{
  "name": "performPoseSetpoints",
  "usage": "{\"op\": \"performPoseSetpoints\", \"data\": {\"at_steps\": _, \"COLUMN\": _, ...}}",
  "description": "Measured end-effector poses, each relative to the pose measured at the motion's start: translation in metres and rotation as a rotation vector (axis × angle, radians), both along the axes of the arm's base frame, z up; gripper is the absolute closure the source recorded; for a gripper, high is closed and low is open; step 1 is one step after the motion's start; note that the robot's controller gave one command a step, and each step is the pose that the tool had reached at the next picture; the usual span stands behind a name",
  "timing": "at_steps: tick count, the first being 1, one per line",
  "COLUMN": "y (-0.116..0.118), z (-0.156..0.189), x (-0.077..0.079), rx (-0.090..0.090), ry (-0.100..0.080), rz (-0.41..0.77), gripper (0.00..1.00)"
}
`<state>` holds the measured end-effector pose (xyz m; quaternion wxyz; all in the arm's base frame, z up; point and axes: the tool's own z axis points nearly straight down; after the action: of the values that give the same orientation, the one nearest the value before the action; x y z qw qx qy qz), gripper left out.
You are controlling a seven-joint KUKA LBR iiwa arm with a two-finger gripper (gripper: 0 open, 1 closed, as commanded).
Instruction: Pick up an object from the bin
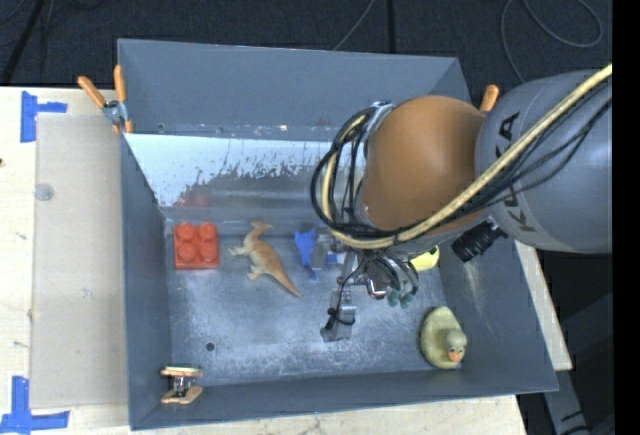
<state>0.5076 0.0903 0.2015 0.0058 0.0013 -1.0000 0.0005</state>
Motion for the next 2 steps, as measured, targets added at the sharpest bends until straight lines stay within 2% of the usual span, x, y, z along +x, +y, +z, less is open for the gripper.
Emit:
{"op": "performPoseSetpoints", "data": {"at_steps": 1, "y": -0.0004, "z": 0.0044, "x": 0.0016, "rx": 0.001, "ry": -0.009, "rz": -0.003, "gripper": 0.00}}
{"op": "performPoseSetpoints", "data": {"at_steps": 2, "y": 0.0065, "z": -0.0027, "x": 0.0065, "rx": 0.001, "ry": -0.006, "rz": -0.039, "gripper": 0.00}}
